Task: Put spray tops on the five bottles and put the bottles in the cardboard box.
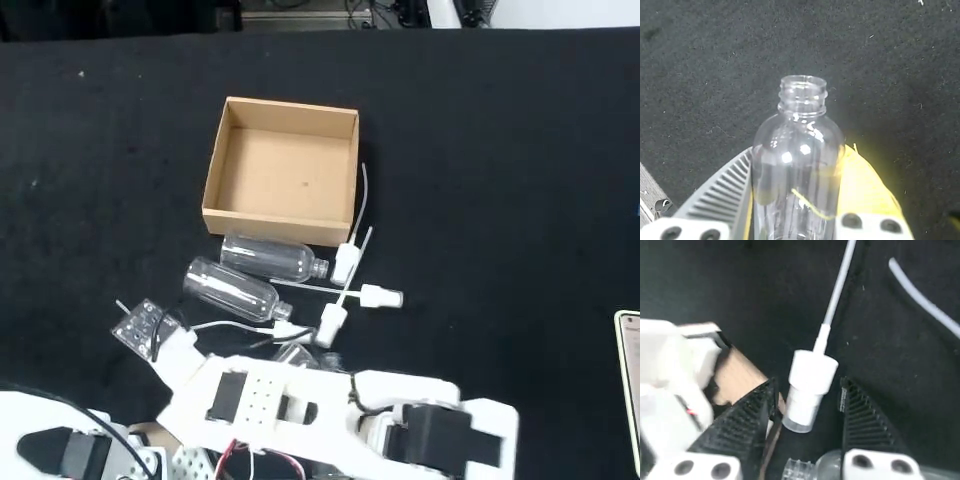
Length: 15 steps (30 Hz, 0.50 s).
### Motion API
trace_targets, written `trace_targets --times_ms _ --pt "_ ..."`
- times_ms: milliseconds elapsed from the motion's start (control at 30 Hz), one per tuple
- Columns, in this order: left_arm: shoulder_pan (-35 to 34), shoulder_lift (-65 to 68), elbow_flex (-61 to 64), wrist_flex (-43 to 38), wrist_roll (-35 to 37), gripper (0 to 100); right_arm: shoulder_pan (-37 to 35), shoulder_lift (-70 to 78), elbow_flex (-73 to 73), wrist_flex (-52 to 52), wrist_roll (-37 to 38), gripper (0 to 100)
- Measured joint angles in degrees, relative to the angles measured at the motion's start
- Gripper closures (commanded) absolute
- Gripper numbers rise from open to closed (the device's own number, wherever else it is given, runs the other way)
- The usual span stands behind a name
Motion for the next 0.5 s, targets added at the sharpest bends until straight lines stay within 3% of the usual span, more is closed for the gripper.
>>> trace_targets --times_ms 167,333,500 --pt "0.0 0.0 0.0 0.35 0.0 91 0.79 3.25 -1.58 0.62 0.0 82.5" --pt "0.0 0.0 0.0 2.37 0.0 91 3.69 4.13 -4.4 5.27 0.44 96.5" --pt "0.0 0.0 0.0 2.81 0.0 91 8.09 0.0 -5.98 12.04 12.66 98.5"
